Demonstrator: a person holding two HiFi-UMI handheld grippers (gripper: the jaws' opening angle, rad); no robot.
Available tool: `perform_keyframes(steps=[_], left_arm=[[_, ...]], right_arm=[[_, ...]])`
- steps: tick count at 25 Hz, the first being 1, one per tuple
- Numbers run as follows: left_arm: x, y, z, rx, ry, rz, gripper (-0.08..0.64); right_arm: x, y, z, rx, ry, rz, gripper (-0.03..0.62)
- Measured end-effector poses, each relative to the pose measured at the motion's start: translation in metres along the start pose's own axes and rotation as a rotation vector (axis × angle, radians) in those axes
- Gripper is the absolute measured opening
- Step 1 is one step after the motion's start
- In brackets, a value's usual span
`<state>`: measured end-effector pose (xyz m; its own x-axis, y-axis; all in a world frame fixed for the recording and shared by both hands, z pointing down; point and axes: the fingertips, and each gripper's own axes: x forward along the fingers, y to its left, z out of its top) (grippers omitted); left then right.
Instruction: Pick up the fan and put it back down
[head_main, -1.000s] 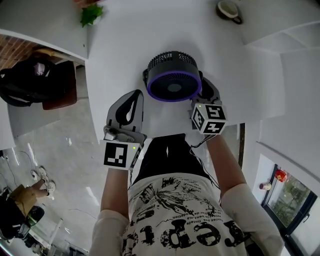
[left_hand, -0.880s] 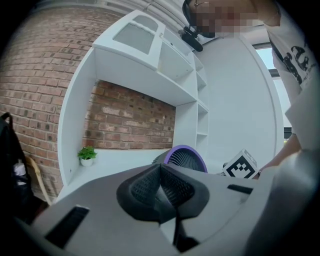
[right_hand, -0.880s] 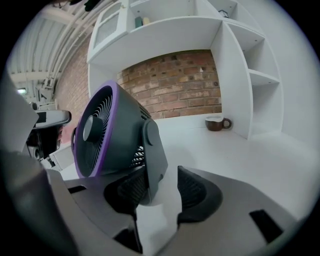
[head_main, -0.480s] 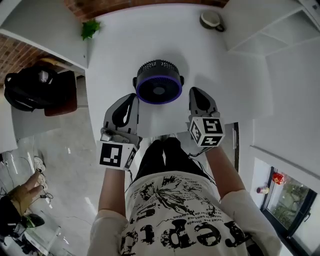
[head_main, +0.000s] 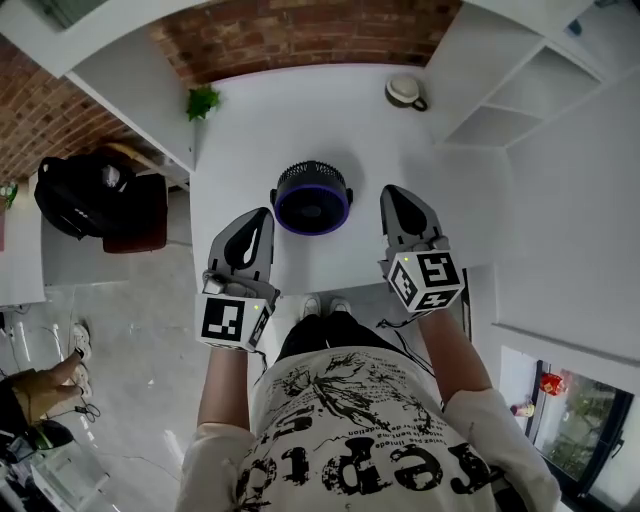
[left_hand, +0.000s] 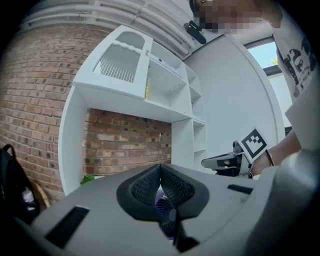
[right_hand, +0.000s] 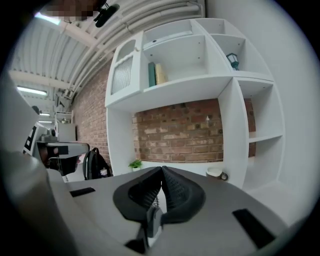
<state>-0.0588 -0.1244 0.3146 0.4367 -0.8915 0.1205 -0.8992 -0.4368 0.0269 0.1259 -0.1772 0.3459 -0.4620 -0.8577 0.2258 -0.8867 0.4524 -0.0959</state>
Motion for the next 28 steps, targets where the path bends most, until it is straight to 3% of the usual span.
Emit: perform_keyframes(steps=[13,19,28], left_arm=[[-0.016,0.011,0.078,0.107,-0.078,0.043,0.014],[-0.012,0.016,0.089,0.114,-0.096,0.050,0.014],[0.000,0.016,0.082,0.103,-0.061,0.026,0.014]], right_arm=[[-0.025,0.020,0.094,-0.131,-0.180,0.060,0.012],[-0.027,0.032,0.105,-0.193,-0.214,0.090,0.012],[-0.020,0.033,0.099,-0.183,-0.200,0.102,0.012]])
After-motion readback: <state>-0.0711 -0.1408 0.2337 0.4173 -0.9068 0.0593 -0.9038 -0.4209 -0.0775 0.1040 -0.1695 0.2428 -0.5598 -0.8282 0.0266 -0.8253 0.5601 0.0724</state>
